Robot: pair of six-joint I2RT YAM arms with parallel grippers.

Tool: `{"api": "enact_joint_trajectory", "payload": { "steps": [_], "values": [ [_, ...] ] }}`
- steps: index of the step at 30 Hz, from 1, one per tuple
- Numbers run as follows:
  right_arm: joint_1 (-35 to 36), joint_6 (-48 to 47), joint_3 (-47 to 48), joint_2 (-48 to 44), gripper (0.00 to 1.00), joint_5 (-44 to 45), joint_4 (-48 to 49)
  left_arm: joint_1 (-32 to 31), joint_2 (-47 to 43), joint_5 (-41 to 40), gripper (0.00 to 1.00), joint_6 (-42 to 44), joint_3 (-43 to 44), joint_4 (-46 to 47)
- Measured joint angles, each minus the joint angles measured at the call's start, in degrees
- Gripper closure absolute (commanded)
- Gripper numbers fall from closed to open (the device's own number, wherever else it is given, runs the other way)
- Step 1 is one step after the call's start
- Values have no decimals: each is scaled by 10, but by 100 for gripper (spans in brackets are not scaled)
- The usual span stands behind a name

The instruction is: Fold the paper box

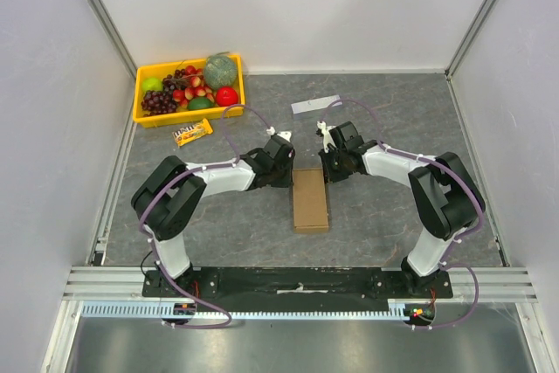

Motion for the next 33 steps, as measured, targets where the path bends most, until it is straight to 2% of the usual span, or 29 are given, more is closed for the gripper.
{"api": "enact_joint_trajectory", "payload": {
  "steps": [10,15,21,26,28,33],
  "values": [
    [0,4,0,0,86,1,0,-5,7,-8,98,15,14,-16],
    [10,33,-13,-17,89,39,-4,-13,-10,-18,94,14,-10,-1],
    [12,67,-89,-114,89,93,-24,-26,-98,-22,96,12,-109,-4],
    [8,98,-163,-209,88,93,-37,-33,-180,-17,96,-13,-195,3],
    [8,111,-191,-243,88,85,-43,-52,-207,-16,96,-31,-223,12],
    [18,141,-249,-322,87,56,-59,-144,-219,-20,96,-79,-243,30]
  ]
}}
